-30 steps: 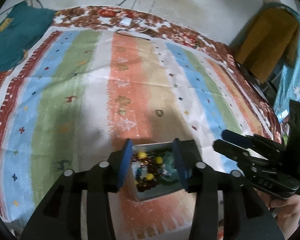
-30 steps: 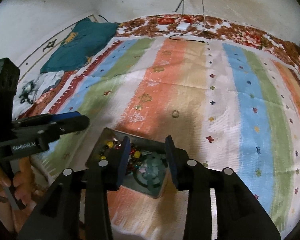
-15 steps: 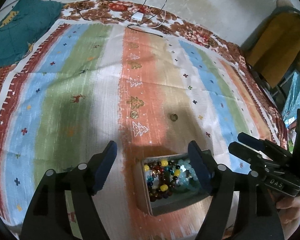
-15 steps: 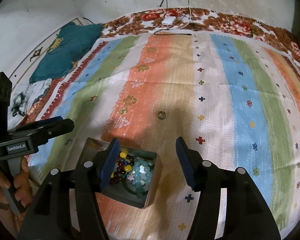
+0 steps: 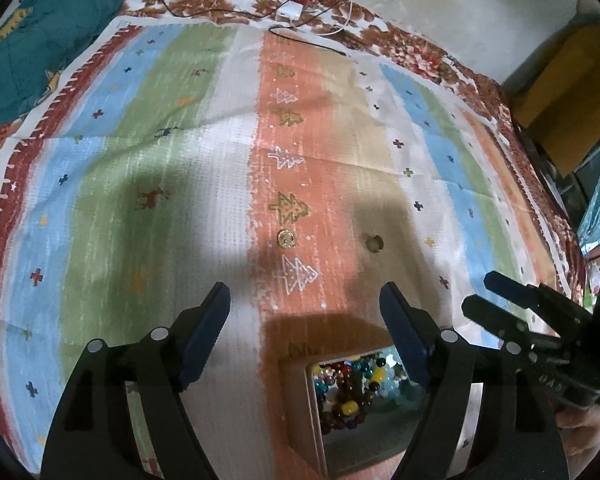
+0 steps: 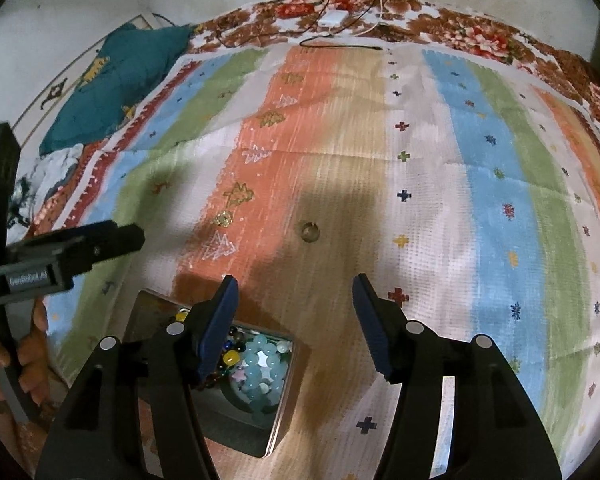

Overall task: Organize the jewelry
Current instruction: 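Move the left tool to a small gold charm while the right tool approaches a gold ring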

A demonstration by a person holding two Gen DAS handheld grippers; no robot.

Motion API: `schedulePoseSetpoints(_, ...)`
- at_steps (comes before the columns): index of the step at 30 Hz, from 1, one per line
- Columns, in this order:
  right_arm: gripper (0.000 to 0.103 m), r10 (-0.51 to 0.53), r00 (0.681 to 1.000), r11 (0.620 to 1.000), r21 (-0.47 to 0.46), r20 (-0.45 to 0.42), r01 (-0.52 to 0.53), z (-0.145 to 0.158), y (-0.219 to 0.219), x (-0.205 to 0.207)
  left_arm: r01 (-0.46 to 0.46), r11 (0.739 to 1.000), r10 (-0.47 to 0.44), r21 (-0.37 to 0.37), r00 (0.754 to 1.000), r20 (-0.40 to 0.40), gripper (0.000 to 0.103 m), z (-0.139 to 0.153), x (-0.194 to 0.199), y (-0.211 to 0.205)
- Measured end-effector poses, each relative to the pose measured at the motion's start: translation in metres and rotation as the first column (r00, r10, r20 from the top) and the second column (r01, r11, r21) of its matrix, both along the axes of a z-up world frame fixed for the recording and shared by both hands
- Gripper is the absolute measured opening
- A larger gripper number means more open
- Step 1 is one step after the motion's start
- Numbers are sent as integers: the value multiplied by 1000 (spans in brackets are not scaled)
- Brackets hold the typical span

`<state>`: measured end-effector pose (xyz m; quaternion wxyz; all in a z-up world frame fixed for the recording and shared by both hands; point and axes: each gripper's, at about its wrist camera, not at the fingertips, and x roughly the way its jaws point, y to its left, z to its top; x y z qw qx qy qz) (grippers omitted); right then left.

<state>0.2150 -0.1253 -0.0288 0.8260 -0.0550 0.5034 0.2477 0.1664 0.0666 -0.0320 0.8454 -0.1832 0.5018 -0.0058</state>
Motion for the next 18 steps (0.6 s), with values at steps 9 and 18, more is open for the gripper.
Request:
schedulePoseSetpoints(9, 59, 9, 1000, 1000, -16, -7, -9, -7, 8, 9, 10, 1000, -10, 22, 1000, -13, 76, -4, 9, -1)
schedulePoseSetpoints(18, 59, 8, 1000, 999, -33, -18, -9, -13, 13, 17, 28, 998, -26, 53, 999, -30, 77, -10, 19, -3)
